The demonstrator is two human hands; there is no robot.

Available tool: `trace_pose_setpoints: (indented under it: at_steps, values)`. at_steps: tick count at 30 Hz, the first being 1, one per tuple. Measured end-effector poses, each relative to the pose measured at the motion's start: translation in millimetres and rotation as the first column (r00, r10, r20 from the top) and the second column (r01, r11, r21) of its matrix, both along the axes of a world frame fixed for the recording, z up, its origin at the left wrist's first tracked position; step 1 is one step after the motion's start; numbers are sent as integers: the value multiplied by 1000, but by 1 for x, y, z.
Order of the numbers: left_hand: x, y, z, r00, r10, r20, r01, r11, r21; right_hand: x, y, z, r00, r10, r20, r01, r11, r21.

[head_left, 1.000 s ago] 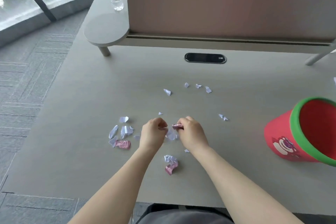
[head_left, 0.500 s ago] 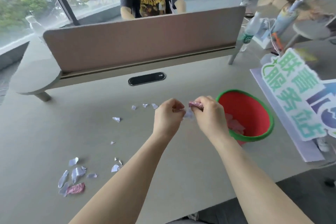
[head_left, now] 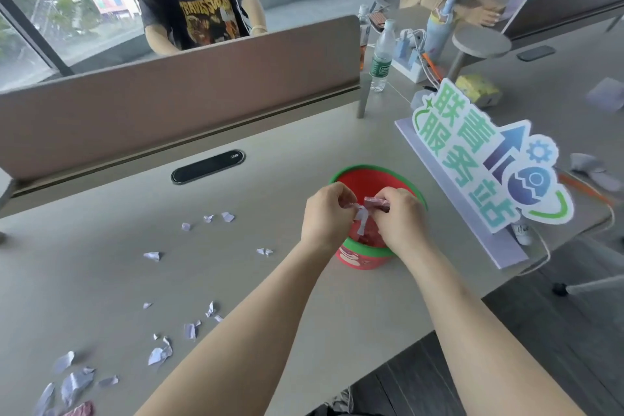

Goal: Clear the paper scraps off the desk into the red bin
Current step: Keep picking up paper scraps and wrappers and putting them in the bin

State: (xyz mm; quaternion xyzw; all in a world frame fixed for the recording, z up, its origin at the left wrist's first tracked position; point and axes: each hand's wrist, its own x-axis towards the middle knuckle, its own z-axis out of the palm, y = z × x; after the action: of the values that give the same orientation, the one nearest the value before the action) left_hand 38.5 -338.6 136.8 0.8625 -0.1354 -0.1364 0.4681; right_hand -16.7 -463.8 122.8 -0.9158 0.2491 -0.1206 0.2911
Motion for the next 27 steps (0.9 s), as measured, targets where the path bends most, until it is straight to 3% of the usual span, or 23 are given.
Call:
trace_pose_setpoints:
  at_steps: [6,13,18,23,27]
  values:
    - [0,-12,-10,999,-42,30,40,997,68,-3,-8,-3,999,2,-32,0,999,41]
    - [1,-6,-8,997,-8,71,6,999,31,-2,-7,5,992,-10,-123,14,999,29]
    - [8,11,-7,993,72,94,-70,997,-23,5,9,13,1000,28,-1,-28,999,24]
    - [15,51,-10,985,132,114,-132,991,-2,20,50,20,969,168,180,-171,985,4]
    - [18,102,-20,975,198,97,-206,976,76,33,102,20,931,316,180,-327,945,29]
